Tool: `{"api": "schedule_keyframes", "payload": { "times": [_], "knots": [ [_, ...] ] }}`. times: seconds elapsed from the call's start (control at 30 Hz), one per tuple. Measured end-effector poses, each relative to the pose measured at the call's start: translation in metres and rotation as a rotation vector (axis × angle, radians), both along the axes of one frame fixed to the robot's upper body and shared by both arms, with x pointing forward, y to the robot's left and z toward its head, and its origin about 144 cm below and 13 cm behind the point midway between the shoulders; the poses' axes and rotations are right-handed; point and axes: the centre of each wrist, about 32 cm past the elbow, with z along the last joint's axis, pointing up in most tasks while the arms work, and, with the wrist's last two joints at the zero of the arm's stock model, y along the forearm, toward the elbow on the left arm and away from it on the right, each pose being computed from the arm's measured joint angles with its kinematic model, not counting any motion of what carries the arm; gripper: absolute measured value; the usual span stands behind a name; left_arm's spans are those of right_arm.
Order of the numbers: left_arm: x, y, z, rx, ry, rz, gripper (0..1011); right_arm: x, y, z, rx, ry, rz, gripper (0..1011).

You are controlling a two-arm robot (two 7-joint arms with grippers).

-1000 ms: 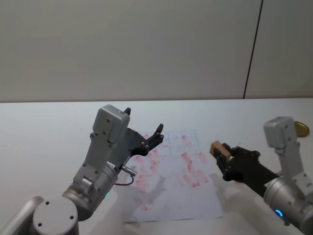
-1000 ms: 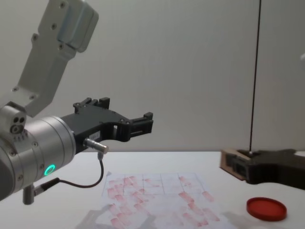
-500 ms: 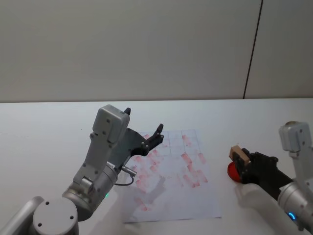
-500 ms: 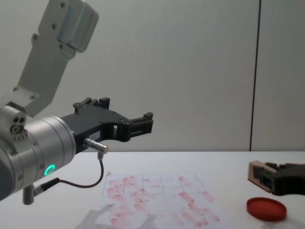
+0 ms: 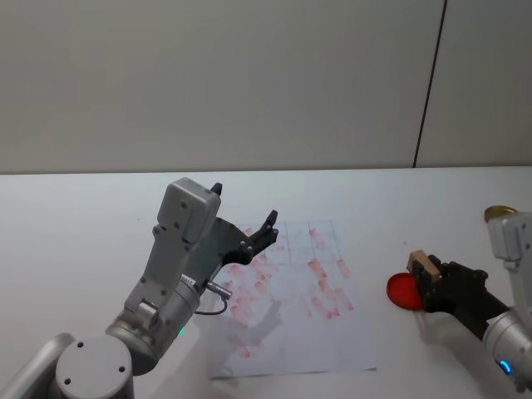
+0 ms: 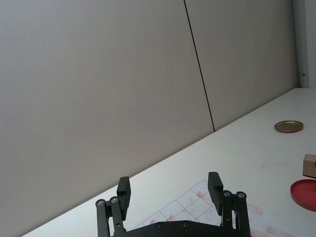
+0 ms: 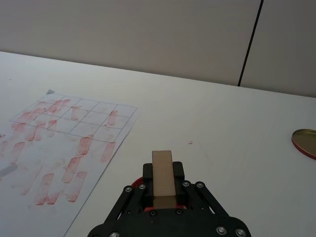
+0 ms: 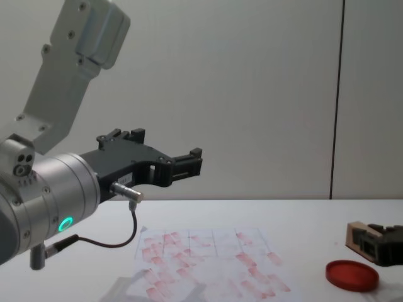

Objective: Use the one hand to pick up the stamp and affix it onto the A4 paper.

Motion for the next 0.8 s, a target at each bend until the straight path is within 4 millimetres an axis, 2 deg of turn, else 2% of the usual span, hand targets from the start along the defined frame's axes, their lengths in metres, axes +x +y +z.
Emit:
{"api": "schedule_keyframes", "payload": {
  "times": [0.6, 0.7, 0.8],
  "knots": [
    [0.0, 0.0, 0.0, 0.0, 0.0, 0.0, 993, 0.011, 0.002, -0.012, 0.014, 0.012, 0.02, 220],
    [0.0, 0.0, 0.0, 0.0, 0.0, 0.0, 993, 0.013, 0.004, -0.014, 0.015, 0.018, 0.024, 268],
    [0.0, 0.0, 0.0, 0.0, 0.0, 0.0, 993, 0.013, 0.005, -0.015, 0.016, 0.022, 0.027, 359]
  ]
}}
